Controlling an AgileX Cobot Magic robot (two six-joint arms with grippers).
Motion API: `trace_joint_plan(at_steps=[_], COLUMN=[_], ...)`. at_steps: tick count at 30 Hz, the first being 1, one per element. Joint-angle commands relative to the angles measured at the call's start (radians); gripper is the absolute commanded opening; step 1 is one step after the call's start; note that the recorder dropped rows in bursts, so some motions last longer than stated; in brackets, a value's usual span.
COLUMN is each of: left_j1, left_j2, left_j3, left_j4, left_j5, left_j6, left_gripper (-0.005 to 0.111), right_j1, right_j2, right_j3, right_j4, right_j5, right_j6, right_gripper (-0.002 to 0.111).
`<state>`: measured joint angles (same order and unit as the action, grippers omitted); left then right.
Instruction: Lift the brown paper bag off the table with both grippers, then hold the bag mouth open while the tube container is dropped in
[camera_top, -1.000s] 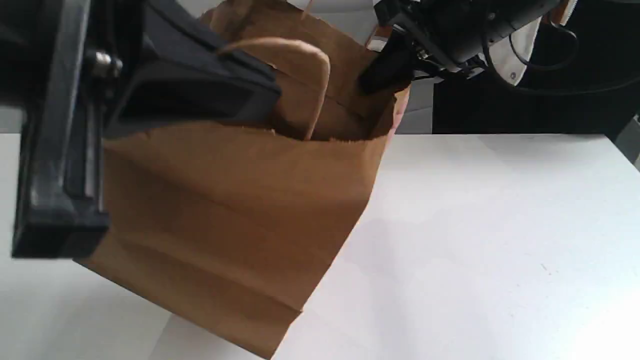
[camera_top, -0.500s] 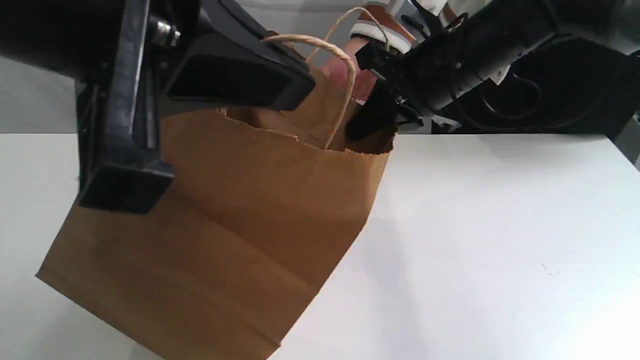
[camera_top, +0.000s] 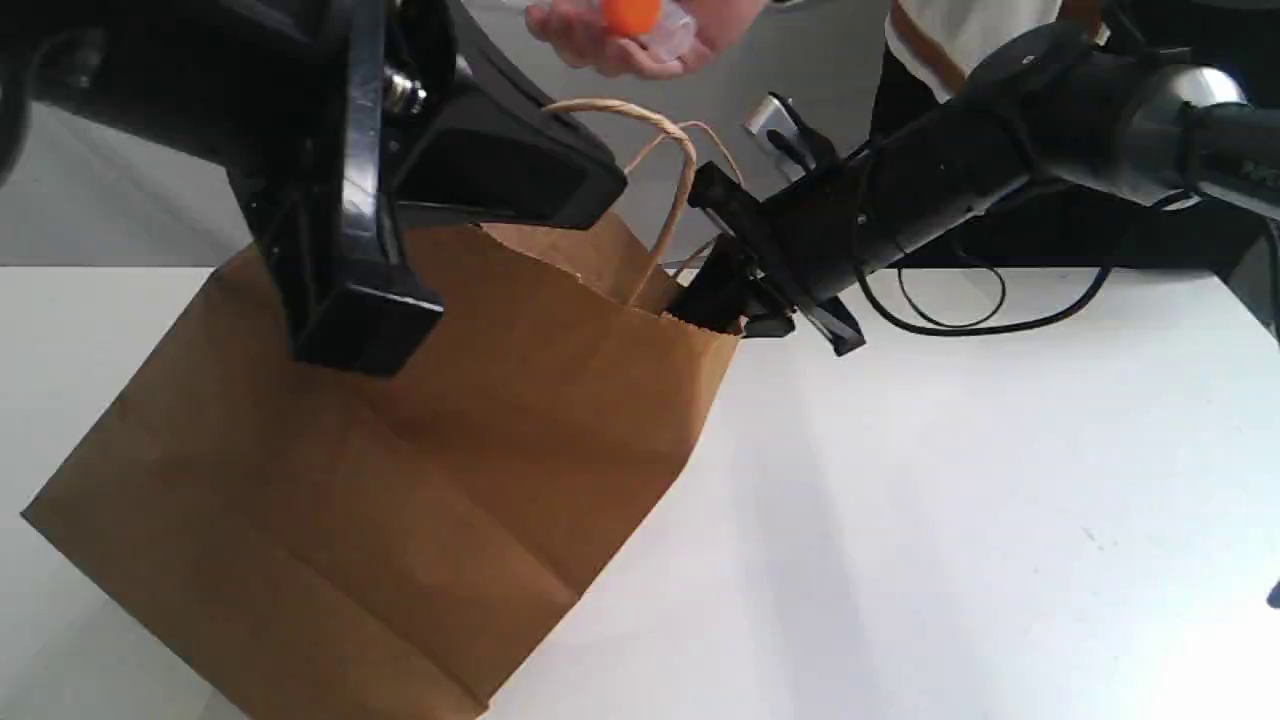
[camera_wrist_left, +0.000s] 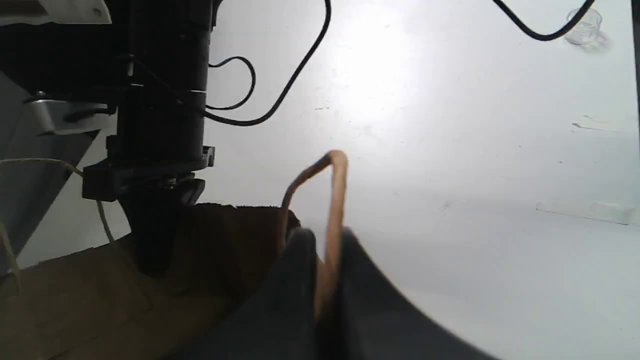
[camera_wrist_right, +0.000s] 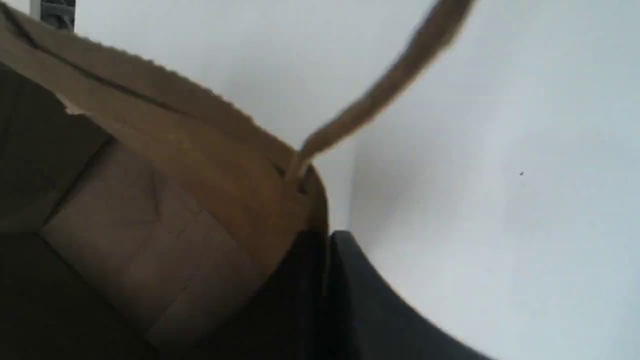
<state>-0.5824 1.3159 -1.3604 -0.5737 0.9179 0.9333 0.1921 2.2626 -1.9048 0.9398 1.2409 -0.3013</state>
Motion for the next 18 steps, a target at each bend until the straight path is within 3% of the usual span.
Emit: trace_joint_plan(at_steps=[1, 18], left_j1=[0.004, 0.004], left_j2=[0.013, 0.015], left_j3=[-0.006, -0.006], left_j4=[-0.003, 0.016], left_j5=[-0.010, -0.031], left_j6=[-0.016, -0.016], left_gripper=[0.000, 0.000], right_j1=[-0.006, -0.044], right_j2=[0.003, 0.003], right_j3=[0.001, 0.001], right_j4=[0.036, 0.042], right_j5=[-0.020, -0.020], right_j6=[-0.037, -0.044], right_gripper=[0.000, 0.000])
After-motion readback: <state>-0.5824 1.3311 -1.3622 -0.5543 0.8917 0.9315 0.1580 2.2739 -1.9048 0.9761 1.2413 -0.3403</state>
